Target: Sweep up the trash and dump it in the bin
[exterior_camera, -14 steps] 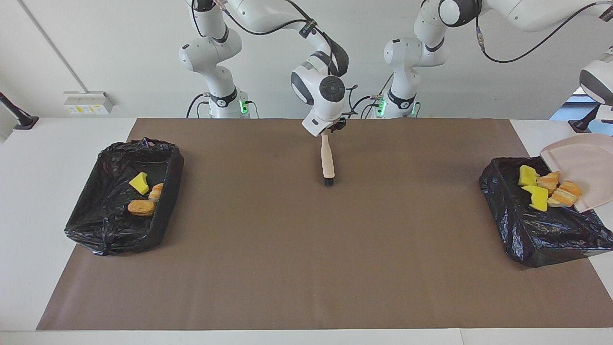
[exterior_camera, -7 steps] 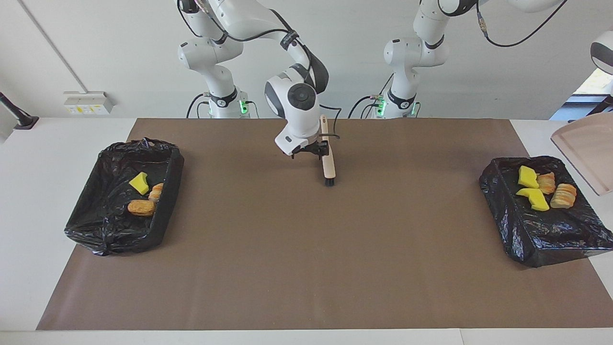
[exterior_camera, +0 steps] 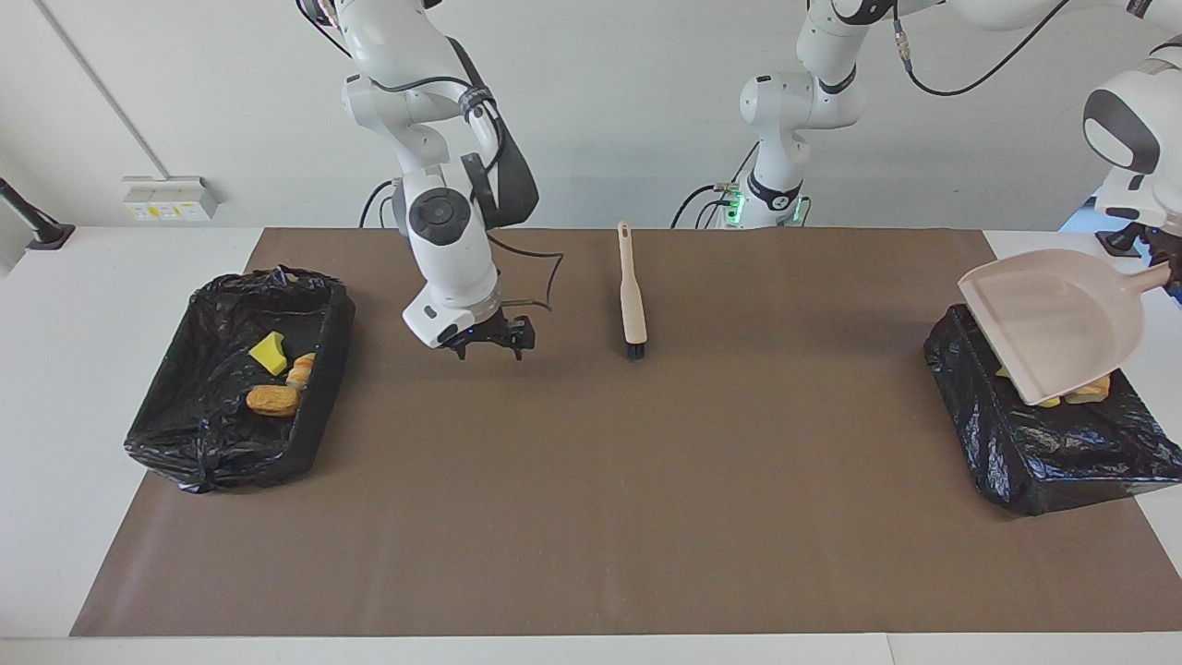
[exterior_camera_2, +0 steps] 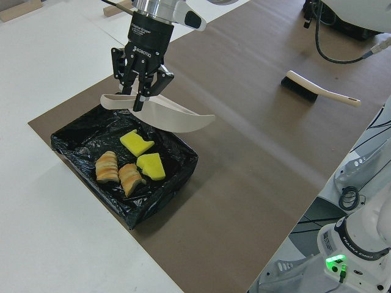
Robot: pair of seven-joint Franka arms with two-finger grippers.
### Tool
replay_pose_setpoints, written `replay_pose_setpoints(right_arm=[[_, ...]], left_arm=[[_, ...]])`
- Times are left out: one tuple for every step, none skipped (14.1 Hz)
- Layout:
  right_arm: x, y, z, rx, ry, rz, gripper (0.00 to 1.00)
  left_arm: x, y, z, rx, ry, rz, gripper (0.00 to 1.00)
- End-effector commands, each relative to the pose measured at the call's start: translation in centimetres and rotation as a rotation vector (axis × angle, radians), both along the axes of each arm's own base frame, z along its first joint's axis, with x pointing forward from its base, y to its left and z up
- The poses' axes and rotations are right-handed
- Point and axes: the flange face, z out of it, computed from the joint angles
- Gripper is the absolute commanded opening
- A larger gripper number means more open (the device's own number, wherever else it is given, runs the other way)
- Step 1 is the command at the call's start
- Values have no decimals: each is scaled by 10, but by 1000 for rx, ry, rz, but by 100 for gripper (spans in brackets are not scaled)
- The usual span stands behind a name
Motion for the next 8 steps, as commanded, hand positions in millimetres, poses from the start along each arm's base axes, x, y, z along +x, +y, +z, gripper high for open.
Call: replay_pose_setpoints(right_arm=[[10,-20,26,-27,-59,7,100],[12,-24,37,-26,-76,19,100],[13,-25,47,-27,-93,27,100],[15,-32,62,-38,-123,25,100],[18,-38,73,-54,-144,23,100],[17,-44,89,-66,-169,21,100],[12,-48,105,-70,-187,14,100],[6,-56,123,-74,-200,2,100]], left_arm=[[-17,-82,-19,-63,-62,164,0],[-19,-114,-29,-103,-80,245,0],[-21,-145,-37,-124,-99,313,0],[-23,-178,-51,-134,-115,388,0],[-26,-210,-63,-145,-146,481,0],[-26,-242,-79,-156,-164,563,0],[-27,-277,-91,-173,-181,641,0],[-27,-308,-100,-195,-224,729,0]])
